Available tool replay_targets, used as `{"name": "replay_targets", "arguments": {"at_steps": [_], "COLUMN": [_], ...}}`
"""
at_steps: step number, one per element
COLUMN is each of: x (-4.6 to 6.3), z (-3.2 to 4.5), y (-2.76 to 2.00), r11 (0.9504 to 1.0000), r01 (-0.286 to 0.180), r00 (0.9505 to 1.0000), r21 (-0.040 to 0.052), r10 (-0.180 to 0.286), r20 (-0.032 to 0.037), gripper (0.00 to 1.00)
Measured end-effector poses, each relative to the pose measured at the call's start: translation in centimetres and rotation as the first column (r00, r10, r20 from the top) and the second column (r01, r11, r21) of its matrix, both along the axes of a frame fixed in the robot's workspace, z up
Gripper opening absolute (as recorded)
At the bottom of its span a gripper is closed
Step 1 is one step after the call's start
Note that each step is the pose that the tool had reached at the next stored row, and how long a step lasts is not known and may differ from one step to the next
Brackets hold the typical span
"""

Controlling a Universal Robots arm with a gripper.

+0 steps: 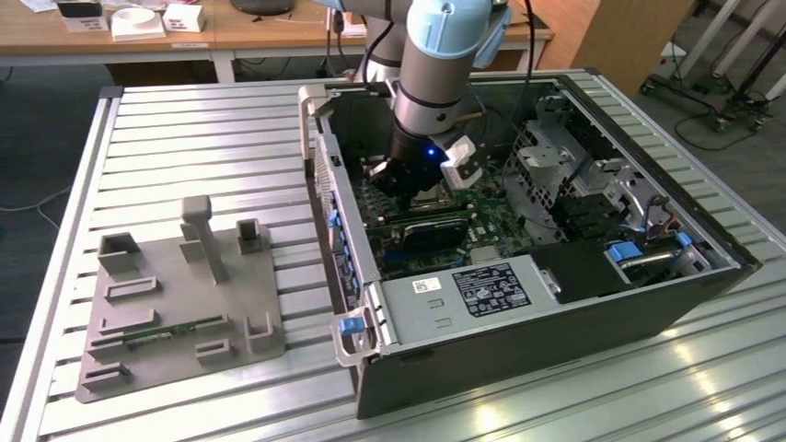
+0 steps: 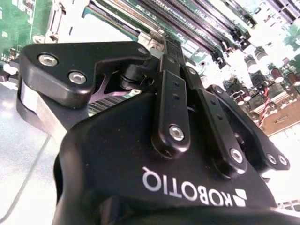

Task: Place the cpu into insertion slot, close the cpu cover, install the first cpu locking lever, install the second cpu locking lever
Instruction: 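Install the second cpu locking lever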

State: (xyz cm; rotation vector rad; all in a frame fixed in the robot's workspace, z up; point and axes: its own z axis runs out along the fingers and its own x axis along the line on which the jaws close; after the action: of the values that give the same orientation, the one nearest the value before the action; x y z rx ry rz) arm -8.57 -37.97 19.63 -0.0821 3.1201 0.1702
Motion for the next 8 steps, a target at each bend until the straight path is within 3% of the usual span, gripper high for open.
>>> {"name": "replay_targets", "arguments": {"at_steps": [8], "x": [0.0], "z": [-0.35], "y": [0.01], "r11": [1.0], "r01": [0.0], "r00": [1.0], "r21": [0.0026], "r10": [0.0], "r20": [-0.0003], "gripper": [0.1]}}
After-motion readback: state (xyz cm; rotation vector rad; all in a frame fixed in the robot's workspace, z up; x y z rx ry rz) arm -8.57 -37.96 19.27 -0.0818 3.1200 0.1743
